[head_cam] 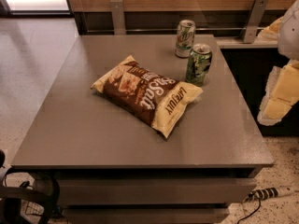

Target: Knock green can over

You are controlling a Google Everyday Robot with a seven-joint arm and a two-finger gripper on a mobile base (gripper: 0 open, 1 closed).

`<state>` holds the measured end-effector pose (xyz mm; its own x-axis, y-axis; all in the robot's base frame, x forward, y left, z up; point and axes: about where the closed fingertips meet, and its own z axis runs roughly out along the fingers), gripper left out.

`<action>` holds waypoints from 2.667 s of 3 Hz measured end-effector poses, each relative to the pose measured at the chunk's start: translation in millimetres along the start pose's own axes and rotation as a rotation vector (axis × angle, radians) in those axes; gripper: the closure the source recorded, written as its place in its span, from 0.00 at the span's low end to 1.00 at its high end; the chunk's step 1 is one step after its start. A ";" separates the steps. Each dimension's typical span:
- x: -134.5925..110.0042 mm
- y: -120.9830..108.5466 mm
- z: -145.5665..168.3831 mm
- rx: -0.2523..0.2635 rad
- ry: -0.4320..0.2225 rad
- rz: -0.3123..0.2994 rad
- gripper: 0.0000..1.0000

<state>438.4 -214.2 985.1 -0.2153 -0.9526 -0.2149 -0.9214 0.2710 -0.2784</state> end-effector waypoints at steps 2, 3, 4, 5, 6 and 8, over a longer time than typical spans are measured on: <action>4.3 -16.0 5.3 0.039 -0.063 0.035 0.00; 19.9 -50.1 35.4 0.099 -0.282 0.223 0.00; 16.0 -77.8 51.3 0.161 -0.470 0.316 0.00; 11.9 -109.7 66.4 0.243 -0.678 0.396 0.00; 3.8 -129.1 77.8 0.302 -0.864 0.472 0.00; -3.9 -139.0 90.9 0.298 -0.991 0.530 0.00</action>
Offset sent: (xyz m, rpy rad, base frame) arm 0.0709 -0.0394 -0.0060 0.2762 -0.2057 -0.1077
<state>596.7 -235.6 939.6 -0.0826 -0.2201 -0.9720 -0.6506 0.7507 -0.1146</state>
